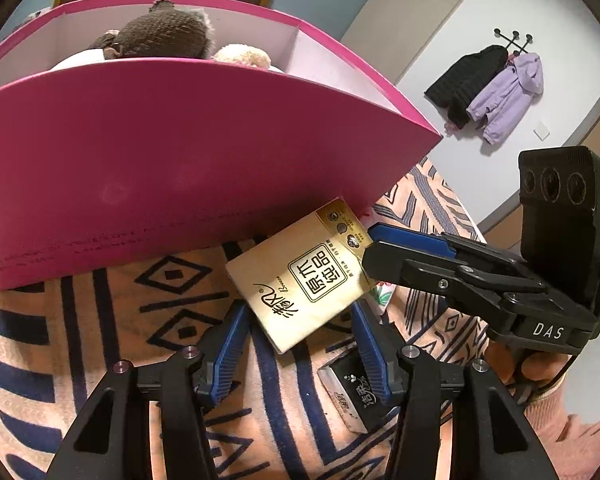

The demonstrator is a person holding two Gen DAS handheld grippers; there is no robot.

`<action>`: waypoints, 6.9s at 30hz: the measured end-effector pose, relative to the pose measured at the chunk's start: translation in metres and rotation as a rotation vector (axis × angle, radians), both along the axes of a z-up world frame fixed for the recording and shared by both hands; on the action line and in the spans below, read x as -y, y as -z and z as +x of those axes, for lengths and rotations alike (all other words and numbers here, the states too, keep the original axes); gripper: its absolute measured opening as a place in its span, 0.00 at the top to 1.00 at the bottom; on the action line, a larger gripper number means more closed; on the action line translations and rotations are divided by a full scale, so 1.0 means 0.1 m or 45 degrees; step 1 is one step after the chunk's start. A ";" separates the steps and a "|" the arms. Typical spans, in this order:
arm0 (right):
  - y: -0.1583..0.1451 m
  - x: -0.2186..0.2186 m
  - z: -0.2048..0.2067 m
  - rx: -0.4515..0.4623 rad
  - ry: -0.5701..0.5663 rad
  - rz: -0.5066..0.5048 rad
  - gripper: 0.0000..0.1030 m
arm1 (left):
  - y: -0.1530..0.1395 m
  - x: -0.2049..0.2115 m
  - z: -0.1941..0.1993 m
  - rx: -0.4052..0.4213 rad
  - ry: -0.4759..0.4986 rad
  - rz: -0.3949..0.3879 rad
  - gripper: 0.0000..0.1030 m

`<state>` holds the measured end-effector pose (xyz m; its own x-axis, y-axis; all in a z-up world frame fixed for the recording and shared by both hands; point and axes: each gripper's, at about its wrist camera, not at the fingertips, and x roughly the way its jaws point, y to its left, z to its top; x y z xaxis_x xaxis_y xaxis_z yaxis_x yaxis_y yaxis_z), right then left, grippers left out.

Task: Organize objects
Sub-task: 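Close the right gripper on the gold tissue pack and lift it, then carry the gold tissue pack with the right gripper over the box, then lower the gold pack into the box and open the right gripper, then move the right gripper down to the pink floral tissue pack, then close the right gripper on the pink floral tissue pack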

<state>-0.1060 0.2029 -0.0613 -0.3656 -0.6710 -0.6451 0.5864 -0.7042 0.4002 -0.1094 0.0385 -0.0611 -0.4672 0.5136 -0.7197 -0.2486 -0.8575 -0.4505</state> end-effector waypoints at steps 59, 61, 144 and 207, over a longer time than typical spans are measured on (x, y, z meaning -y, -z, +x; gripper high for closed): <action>-0.81 -0.19 0.32 -0.231 -0.033 -0.133 0.63 | -1.06 -0.19 0.29 -0.384 0.092 -0.192 0.54; -0.83 -0.18 0.28 -0.235 -0.035 -0.135 0.63 | -1.11 -0.20 0.26 -0.401 0.088 -0.207 0.54; -0.74 -0.04 -0.65 -0.123 0.058 0.018 0.57 | -0.81 -0.19 -0.81 -0.252 -0.028 -0.378 0.46; 0.24 -0.40 -0.03 0.201 0.069 -0.062 0.65 | -0.06 -0.40 -0.04 -0.013 0.096 -0.139 0.60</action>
<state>-0.1094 0.2425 -0.0851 -0.2986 -0.6850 -0.6646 0.4756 -0.7105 0.5186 -0.1138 0.0784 -0.0551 -0.4380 0.4662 -0.7686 -0.3183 -0.8800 -0.3524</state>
